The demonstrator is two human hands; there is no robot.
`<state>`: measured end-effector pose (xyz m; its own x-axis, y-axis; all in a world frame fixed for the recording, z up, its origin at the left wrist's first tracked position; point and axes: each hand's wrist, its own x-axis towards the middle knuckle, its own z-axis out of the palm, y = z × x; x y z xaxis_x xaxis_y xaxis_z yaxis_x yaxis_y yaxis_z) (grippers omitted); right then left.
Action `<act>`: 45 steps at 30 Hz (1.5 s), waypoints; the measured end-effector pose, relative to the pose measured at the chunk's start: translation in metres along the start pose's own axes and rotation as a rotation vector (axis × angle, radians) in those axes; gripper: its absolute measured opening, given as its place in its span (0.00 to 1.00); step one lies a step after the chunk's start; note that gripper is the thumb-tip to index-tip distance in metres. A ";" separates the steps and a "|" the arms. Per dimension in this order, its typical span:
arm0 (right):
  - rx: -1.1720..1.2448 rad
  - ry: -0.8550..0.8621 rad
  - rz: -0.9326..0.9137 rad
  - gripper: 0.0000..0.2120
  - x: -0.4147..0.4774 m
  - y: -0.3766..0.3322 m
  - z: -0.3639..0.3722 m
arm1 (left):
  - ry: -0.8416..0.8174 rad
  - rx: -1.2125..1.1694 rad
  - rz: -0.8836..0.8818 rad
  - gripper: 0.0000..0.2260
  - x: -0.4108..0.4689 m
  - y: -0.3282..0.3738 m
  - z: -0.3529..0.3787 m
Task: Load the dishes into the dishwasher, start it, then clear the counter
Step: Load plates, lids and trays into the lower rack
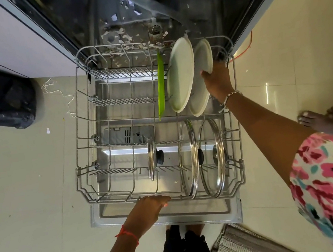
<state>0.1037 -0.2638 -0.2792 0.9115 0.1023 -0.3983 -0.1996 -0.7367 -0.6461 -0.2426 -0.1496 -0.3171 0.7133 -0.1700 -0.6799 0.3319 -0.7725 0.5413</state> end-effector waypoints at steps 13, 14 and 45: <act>-0.091 -0.166 -0.056 0.31 -0.035 -0.006 -0.043 | 0.076 0.049 -0.020 0.18 -0.011 0.020 -0.011; -0.109 -0.171 -0.057 0.30 -0.040 -0.009 -0.047 | 0.087 0.045 -0.018 0.18 -0.013 0.022 -0.016; -0.586 -0.239 -0.914 0.29 -0.390 -0.485 0.091 | 1.006 0.156 -0.224 0.28 -0.452 -0.119 -0.391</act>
<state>-0.1878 0.1145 0.1308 0.5238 0.8476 -0.0851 0.7702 -0.5139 -0.3778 -0.3631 0.2583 0.1195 0.8539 0.5204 0.0083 0.4879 -0.8059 0.3353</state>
